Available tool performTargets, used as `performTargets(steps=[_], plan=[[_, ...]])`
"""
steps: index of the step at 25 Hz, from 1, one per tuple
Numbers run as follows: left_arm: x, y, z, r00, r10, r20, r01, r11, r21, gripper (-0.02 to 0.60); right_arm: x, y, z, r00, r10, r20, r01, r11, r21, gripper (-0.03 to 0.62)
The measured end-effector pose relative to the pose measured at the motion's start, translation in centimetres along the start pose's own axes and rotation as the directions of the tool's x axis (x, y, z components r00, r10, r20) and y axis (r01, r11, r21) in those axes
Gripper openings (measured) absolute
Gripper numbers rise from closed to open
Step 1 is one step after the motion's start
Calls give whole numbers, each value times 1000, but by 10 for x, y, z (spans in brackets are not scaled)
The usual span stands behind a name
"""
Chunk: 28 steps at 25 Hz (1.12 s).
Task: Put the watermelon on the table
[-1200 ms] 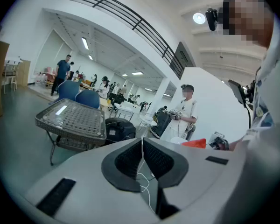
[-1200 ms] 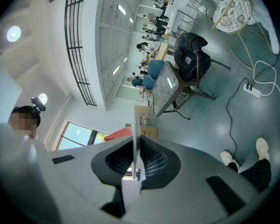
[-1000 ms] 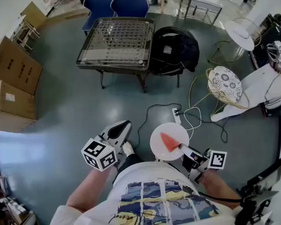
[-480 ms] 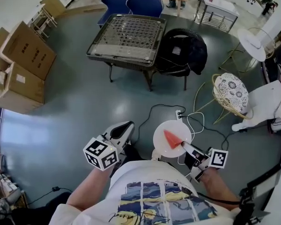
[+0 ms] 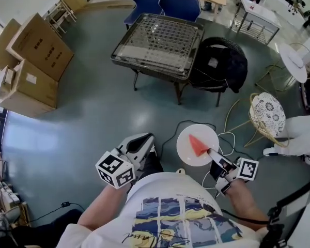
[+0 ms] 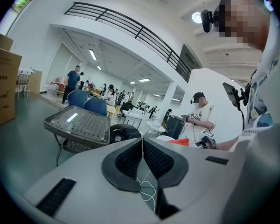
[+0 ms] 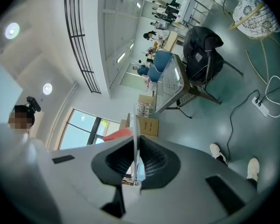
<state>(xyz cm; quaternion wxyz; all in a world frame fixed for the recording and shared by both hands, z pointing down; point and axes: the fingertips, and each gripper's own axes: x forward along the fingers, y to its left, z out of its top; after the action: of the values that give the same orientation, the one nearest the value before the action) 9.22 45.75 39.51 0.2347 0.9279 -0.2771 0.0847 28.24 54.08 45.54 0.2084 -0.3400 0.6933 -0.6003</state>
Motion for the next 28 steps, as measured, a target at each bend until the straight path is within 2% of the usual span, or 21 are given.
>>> performTargets(steps=[3, 7, 11, 16, 24, 28], plan=[[3, 41, 20, 999, -34, -2, 34, 999, 4, 9, 45, 7, 16, 1000, 2, 22, -2, 1000, 4, 31], [3, 106, 56, 999, -28, -15, 29, 999, 46, 9, 116, 14, 38, 1000, -5, 21, 5, 1000, 13, 31], [-5, 163, 78, 998, -40, -38, 42, 998, 53, 9, 187, 24, 55, 1000, 17, 16, -17, 1000, 14, 31], [-21, 227, 89, 999, -35, -41, 34, 999, -16, 9, 262, 31, 67, 1000, 29, 6, -29, 1000, 6, 31], [-17, 277, 114, 1000, -17, 20, 18, 996, -87, 9, 336, 29, 99, 998, 25, -49, -25, 1000, -2, 31], [-7, 302, 126, 999, 27, 32, -24, 995, -94, 9, 373, 14, 129, 996, 27, -84, -27, 1000, 3, 31]])
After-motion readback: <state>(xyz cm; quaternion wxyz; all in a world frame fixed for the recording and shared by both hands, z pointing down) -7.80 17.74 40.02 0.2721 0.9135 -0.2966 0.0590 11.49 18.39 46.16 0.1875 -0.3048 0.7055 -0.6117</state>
